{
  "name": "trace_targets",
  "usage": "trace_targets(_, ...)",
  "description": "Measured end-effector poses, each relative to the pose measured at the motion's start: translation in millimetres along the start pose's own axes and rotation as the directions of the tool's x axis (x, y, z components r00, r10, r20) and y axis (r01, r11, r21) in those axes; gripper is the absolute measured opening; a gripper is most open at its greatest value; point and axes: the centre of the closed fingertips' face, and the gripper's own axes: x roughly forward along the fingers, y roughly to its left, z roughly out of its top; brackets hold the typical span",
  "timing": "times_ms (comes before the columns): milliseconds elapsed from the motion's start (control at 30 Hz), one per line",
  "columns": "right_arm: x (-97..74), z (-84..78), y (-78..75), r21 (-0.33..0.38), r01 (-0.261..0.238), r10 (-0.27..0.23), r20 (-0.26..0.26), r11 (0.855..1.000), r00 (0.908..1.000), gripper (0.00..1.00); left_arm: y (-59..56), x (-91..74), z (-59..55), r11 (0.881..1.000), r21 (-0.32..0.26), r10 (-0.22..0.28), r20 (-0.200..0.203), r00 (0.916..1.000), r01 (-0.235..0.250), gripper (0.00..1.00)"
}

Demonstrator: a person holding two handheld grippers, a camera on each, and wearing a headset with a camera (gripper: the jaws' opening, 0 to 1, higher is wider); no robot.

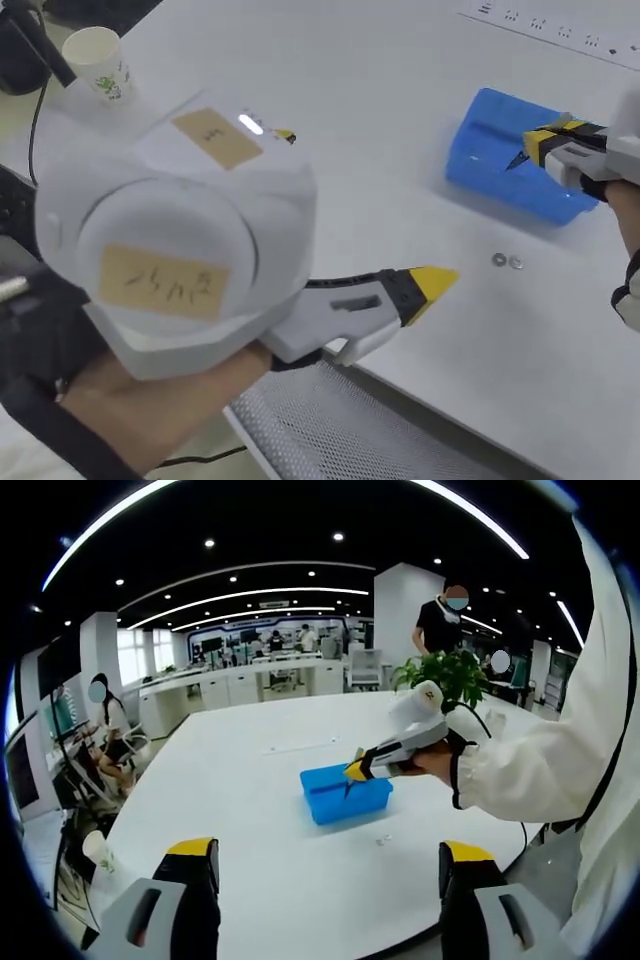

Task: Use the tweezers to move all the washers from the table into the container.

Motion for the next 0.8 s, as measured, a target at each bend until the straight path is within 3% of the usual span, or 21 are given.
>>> trace_targets(333,-28.3,10.1,5.9,0.002,-0.021,0.020,0.039,1.000,0.9990,0.01,2.9,-4.0,1.6,1.000,0.005,0.011,-0.001,0.9999,-0.011,0.96)
trace_targets(800,-48.3,-17.3,20.2,0.039,-0.037,0.036,0.017,0.999,0.9992,0.01,0.9,-5.8,4.5,1.000,0.000,0.010,0.004,0.9999,-0.010,0.99)
